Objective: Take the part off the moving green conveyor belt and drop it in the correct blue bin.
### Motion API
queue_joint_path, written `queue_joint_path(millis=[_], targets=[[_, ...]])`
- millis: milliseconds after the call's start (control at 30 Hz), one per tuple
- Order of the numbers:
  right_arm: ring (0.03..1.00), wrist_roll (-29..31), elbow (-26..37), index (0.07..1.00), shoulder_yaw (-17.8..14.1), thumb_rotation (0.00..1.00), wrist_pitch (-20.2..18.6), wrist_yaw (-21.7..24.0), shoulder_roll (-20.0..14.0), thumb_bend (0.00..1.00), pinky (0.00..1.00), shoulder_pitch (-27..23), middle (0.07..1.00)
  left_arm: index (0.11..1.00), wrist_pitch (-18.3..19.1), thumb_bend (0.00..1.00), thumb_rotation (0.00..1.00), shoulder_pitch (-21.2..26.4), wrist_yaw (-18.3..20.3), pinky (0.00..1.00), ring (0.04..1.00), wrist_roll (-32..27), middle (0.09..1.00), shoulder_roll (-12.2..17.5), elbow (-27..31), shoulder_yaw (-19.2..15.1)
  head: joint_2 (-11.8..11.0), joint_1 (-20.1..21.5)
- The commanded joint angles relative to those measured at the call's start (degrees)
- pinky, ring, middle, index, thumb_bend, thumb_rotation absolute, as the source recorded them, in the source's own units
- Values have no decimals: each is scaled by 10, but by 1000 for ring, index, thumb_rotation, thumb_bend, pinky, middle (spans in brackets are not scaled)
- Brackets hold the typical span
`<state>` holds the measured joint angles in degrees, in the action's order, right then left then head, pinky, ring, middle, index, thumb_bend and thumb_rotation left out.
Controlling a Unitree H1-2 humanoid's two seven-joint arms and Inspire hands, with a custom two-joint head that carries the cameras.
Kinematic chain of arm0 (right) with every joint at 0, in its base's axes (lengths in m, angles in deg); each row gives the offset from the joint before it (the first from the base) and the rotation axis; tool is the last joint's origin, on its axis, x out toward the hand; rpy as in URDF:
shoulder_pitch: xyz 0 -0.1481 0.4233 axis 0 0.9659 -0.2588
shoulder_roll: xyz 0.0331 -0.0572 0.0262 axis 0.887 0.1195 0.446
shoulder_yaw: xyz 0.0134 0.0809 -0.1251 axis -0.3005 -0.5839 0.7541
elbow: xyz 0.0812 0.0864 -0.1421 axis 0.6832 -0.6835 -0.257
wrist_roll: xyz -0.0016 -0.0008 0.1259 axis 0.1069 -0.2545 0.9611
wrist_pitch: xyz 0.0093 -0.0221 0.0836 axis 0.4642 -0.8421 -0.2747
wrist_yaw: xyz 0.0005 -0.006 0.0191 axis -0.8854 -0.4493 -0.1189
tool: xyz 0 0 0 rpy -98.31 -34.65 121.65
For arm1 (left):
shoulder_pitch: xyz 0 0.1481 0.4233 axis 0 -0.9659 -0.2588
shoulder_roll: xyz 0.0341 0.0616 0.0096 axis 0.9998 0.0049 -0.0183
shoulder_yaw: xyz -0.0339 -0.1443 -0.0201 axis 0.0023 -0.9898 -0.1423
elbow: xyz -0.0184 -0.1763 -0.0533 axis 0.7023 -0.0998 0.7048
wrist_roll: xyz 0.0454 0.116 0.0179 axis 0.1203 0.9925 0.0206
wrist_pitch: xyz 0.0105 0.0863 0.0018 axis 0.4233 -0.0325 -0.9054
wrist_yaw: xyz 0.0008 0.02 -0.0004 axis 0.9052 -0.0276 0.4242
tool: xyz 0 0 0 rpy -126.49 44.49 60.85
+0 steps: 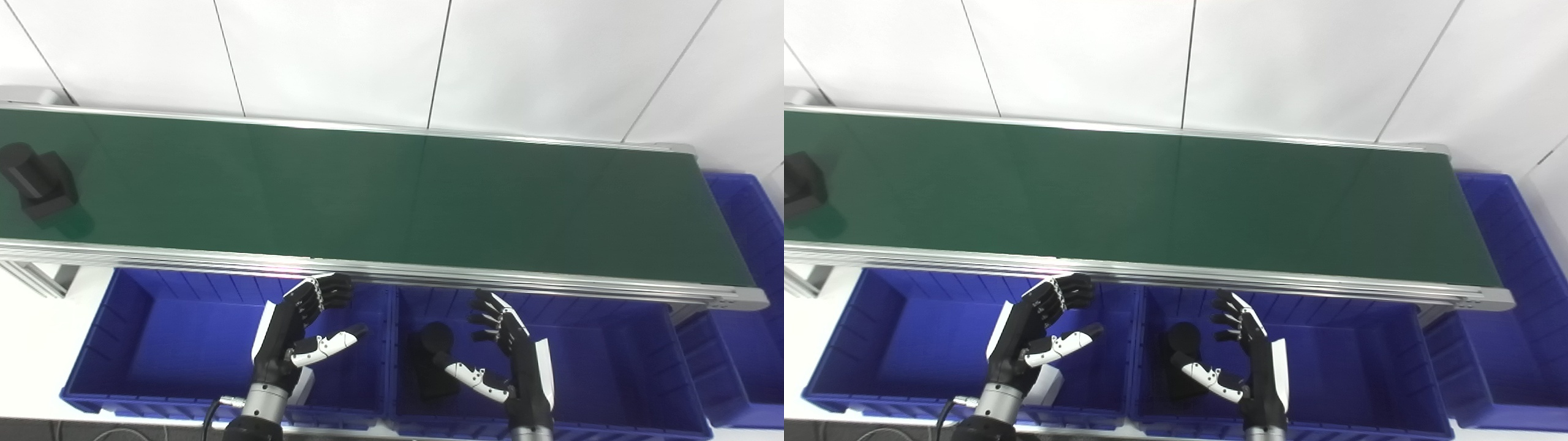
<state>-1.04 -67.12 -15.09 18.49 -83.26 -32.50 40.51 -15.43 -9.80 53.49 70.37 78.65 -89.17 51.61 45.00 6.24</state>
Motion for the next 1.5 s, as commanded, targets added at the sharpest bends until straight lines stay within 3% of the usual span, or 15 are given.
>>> queue_joint_path(millis=[0, 367, 400, 433, 467, 500, 600, 633, 733, 833, 900, 1033, 1133, 1300, 1467], targets=[[700, 4, 8, 798, 4, 79, 22, 6, 3, 649, 582, -4, 763, 659, -17, 576, 0, 8, 7, 648, 647, -7, 668, -2, 8, 2, 1, -1], [705, 8, 2, 800, 8, 78, 25, 5, 0, 652, 582, -4, 767, 659, -17, 584, 0, 6, 5, 656, 647, -6, 668, -3, 3, 1, -6, -15], [704, 11, -2, 800, 9, 78, 28, 4, -1, 653, 581, -5, 767, 658, -20, 589, 0, 6, 5, 654, 646, -5, 666, -3, 0, 2, -11, -23], [703, 13, -7, 800, 12, 78, 29, 1, -4, 653, 580, -6, 767, 657, -27, 591, 0, 7, 3, 653, 646, -2, 666, -4, -7, 2, -33, -55], [702, 15, -10, 799, 14, 76, 29, 0, -6, 654, 575, -7, 768, 653, -34, 598, 0, 8, 2, 640, 640, 0, 659, -4, -13, 2, -33, -55], [701, 13, -13, 798, 16, 75, 30, -4, -11, 655, 573, -7, 768, 651, -41, 603, 0, 8, 2, 633, 635, 2, 656, -6, -22, 3, -51, -86], [717, 12, -22, 800, 23, 91, 30, -16, -24, 630, 588, -9, 772, 638, -54, 630, 0, 10, -1, 636, 629, 6, 642, -11, -42, 5, -68, -111], [720, 17, -26, 803, 25, 96, 30, -18, -29, 624, 593, -9, 777, 637, -58, 639, 0, 11, -4, 637, 628, 7, 641, -14, -50, 6, -87, -136], [719, 26, -40, 806, 33, 80, 30, -28, -44, 618, 597, -12, 780, 636, -63, 639, 0, 15, 4, 644, 633, -8, 640, -22, -71, 7, -107, -165], [737, 41, -56, 809, 43, 62, 30, -38, -61, 601, 616, -19, 789, 627, -63, 635, 0, 23, 15, 664, 636, -13, 620, -29, -92, 11, -147, -235], [748, 55, -67, 810, 48, 50, 30, -42, -70, 594, 627, -24, 793, 628, -63, 636, 0, 29, 18, 683, 644, -9, 623, -30, -103, 17, -162, -259], [770, 63, -85, 817, 54, 4, 30, -56, -77, 534, 637, -31, 814, 616, -63, 690, 0, 40, 10, 676, 636, 2, 616, -36, -115, 21, -169, -269], [770, 66, -98, 818, 63, 0, 30, -65, -80, 520, 640, -39, 813, 619, -63, 704, 0, 48, 7, 684, 639, 2, 618, -38, -125, 19, -190, -286], [765, 69, -122, 823, 71, 0, 30, -76, -81, 516, 664, -53, 806, 612, -63, 731, 0, 65, 42, 697, 632, -17, 613, -29, -143, 8, -207, -289], [771, 76, -133, 825, 81, 0, 30, -74, -82, 507, 647, -62, 822, 601, -63, 750, 0, 71, 46, 679, 616, -15, 602, -32, -148, -6, -223, -284]])
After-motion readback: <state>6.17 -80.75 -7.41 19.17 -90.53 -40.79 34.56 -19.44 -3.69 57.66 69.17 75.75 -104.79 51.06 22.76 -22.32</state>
